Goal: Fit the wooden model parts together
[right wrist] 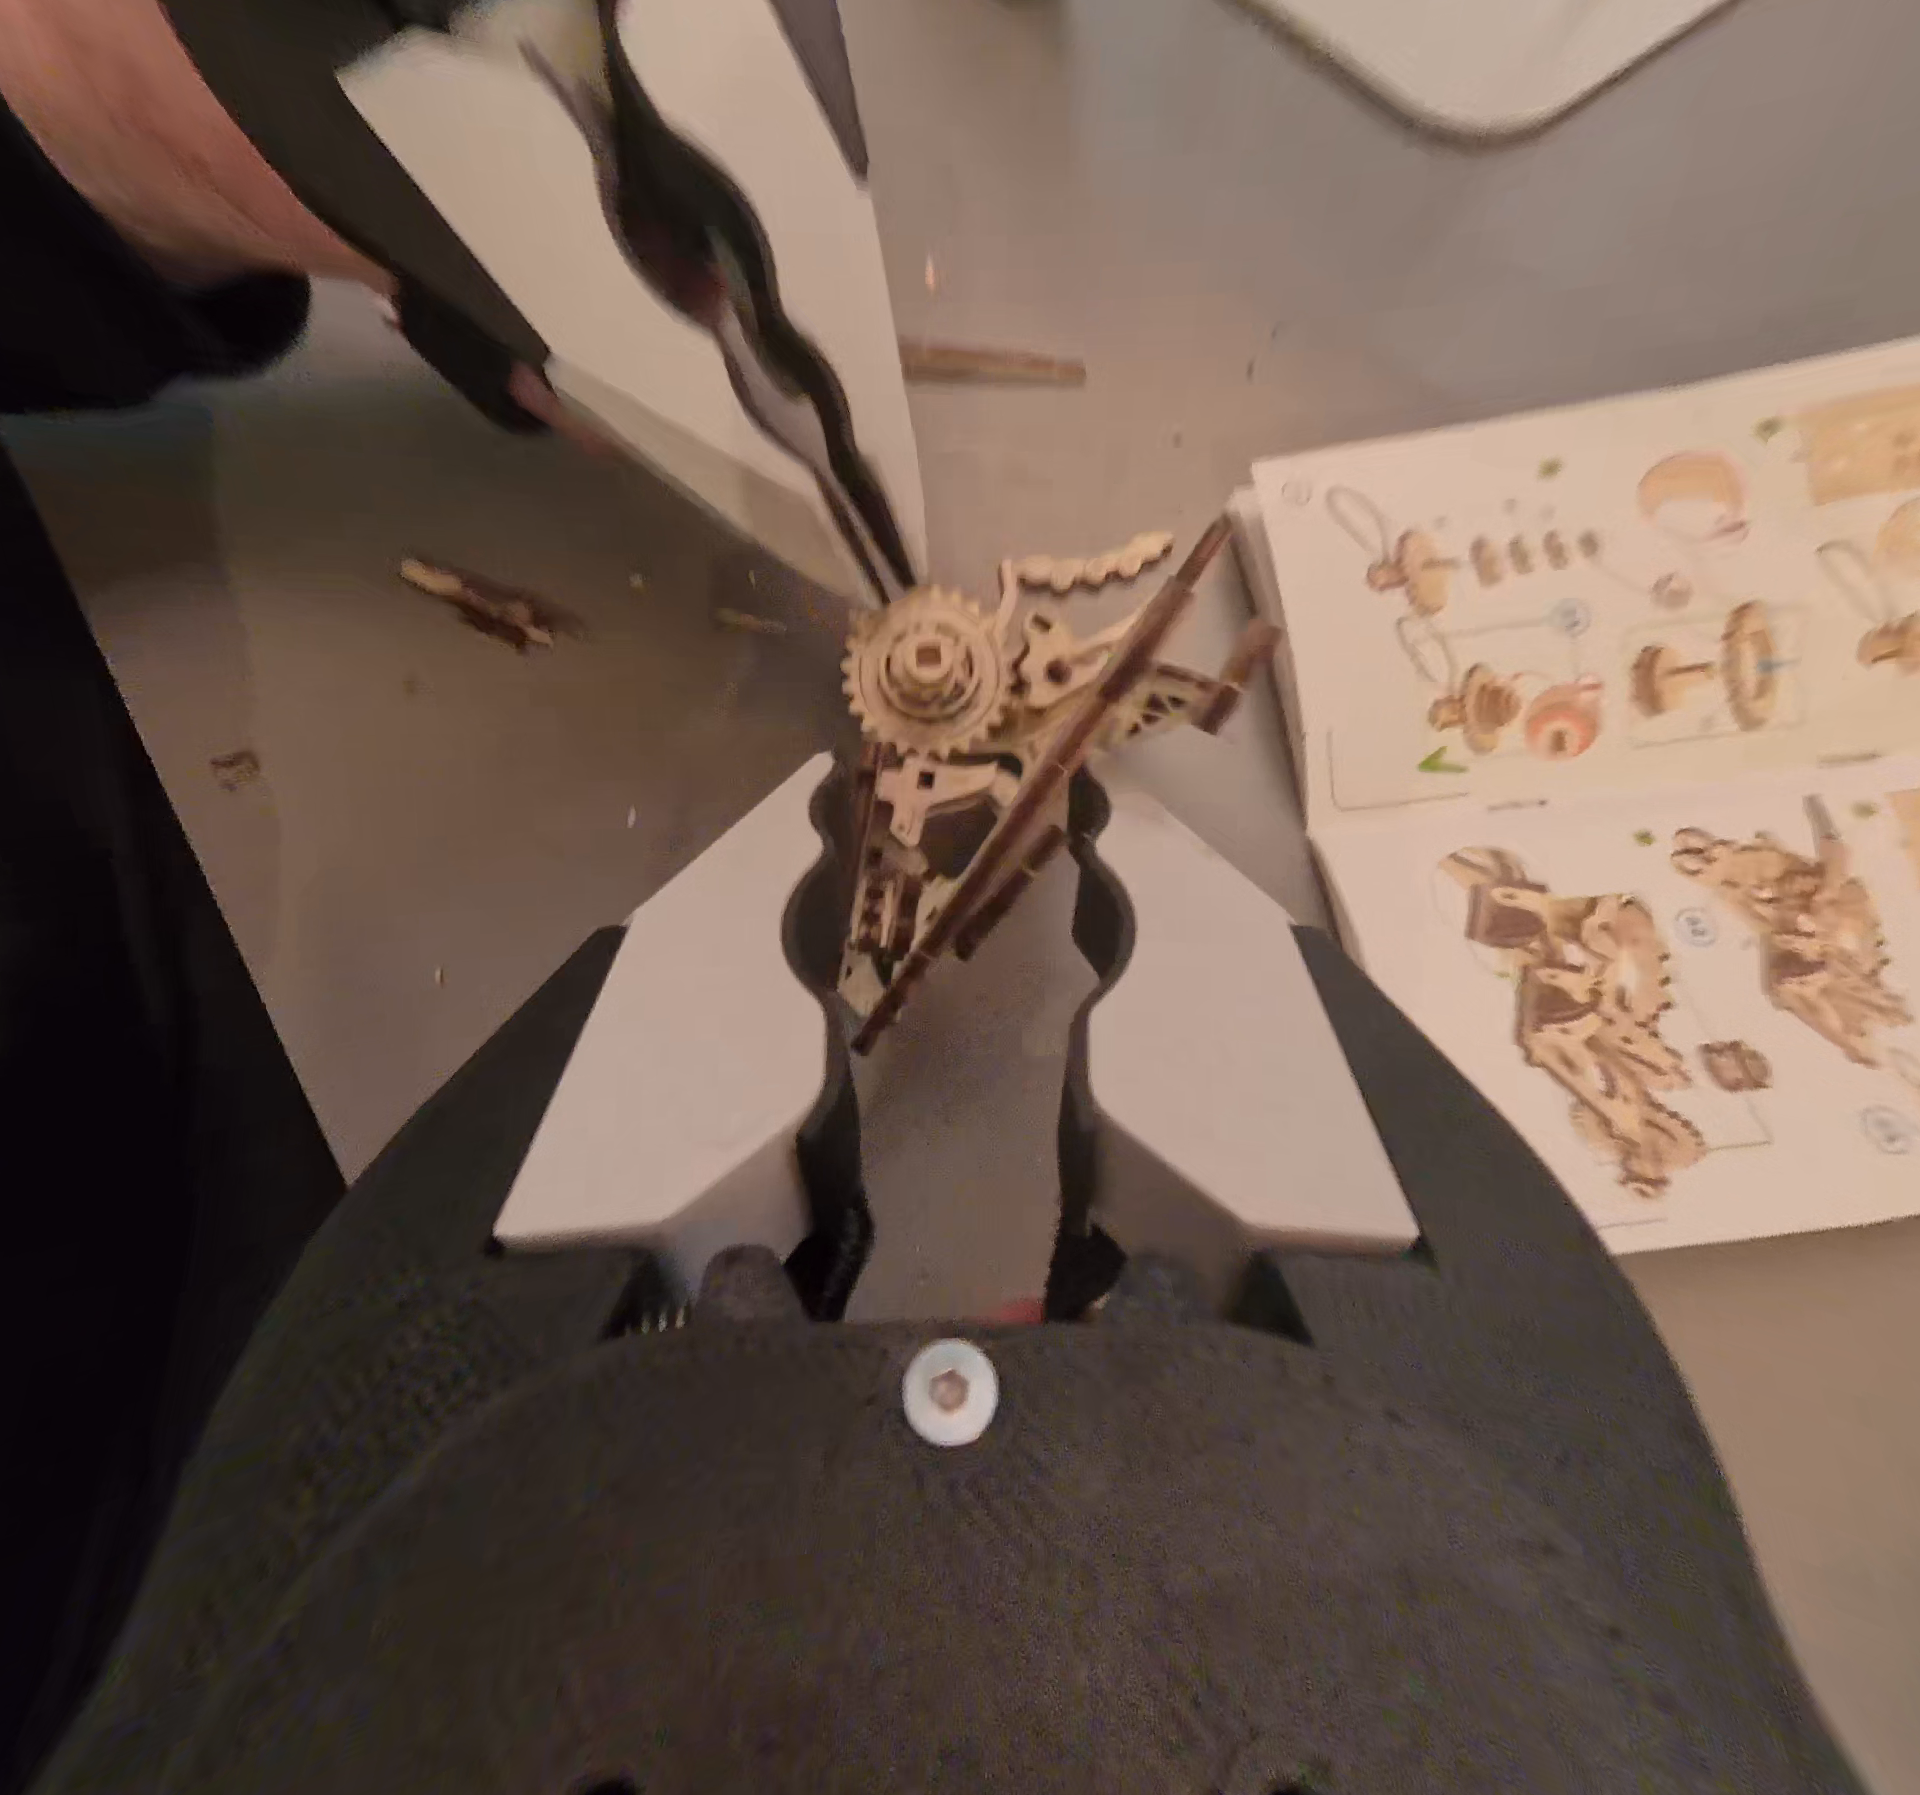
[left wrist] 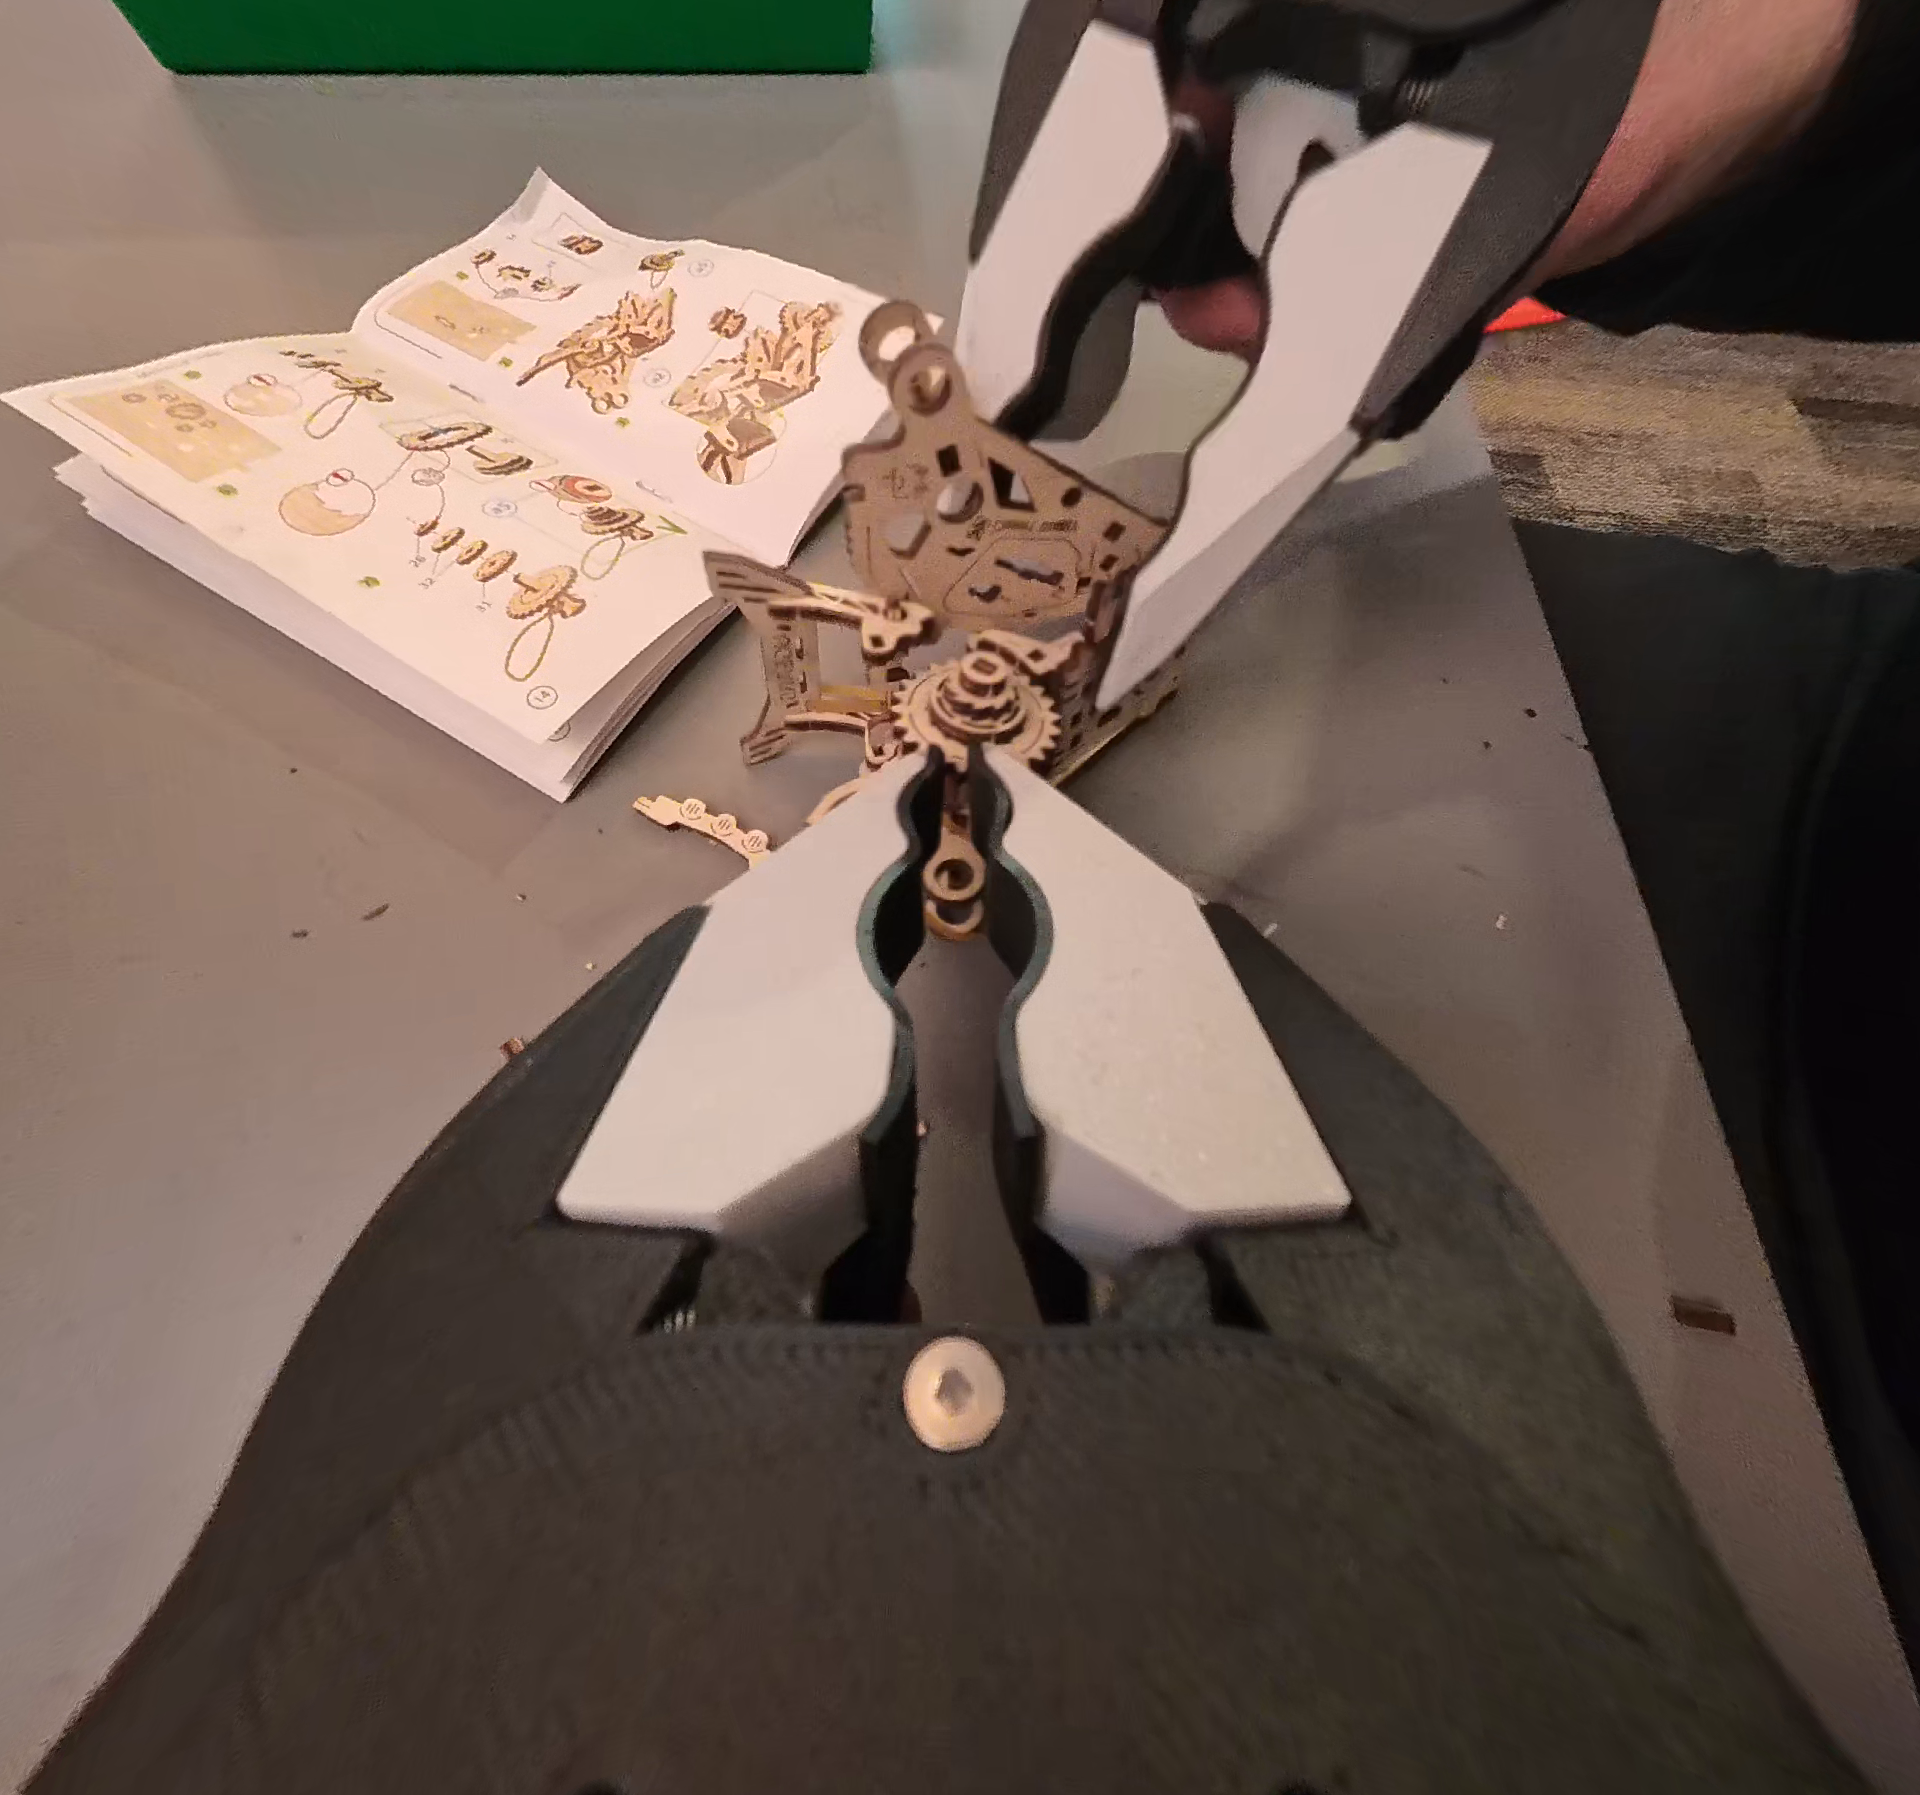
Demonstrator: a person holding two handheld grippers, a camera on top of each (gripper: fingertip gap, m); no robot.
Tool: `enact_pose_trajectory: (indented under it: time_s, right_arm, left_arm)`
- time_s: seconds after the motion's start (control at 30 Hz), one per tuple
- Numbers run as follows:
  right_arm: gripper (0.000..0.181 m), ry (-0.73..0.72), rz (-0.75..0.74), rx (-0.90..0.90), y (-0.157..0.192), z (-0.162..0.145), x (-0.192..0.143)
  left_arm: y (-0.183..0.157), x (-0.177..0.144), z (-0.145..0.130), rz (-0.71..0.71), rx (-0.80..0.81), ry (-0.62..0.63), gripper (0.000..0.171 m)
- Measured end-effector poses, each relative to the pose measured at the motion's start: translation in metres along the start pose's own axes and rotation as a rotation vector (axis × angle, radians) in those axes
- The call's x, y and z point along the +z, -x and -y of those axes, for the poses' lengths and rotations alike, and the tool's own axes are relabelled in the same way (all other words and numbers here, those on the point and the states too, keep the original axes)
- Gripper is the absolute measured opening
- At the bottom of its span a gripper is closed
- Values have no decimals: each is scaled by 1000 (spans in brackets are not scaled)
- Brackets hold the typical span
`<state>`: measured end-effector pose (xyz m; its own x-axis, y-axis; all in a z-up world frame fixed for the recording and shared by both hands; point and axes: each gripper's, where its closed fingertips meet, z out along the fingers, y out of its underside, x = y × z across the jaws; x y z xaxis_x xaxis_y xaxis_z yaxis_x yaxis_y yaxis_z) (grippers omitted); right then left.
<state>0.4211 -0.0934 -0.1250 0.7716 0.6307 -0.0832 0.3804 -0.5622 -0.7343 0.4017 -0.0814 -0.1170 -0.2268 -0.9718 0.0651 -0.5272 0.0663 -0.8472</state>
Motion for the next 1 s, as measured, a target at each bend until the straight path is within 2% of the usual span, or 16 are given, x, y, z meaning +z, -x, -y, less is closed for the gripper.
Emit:
enact_pose_trajectory:
  time_s: [0.2, 0.27, 0.43, 0.53, 0.73, 1.0]
  right_arm:
    - [39, -45, 28, 12, 2, 3, -4]
    - [45, -70, 33, 28, 2, 6, -8]
    - [40, -85, 43, 22, 5, 7, -12]
    - [36, -94, 38, 42, 3, 5, -14]
    - [12, -127, 54, 98, 2, 4, -17]
    - [0, -158, 45, 146, -1, 7, -27]
  left_arm:
    - [-1, -1, -1, -15, -12, -4, 2]
    - [0, -2, -2, -17, -28, -5, 9]
    - [-5, -4, -2, -44, -39, -8, 18]
    - [-9, -10, -2, -72, -73, -36, 21]
    - [-7, -15, -21, -32, -58, 32, 28]
    - [-6, -14, -28, -49, -104, 41, 28]
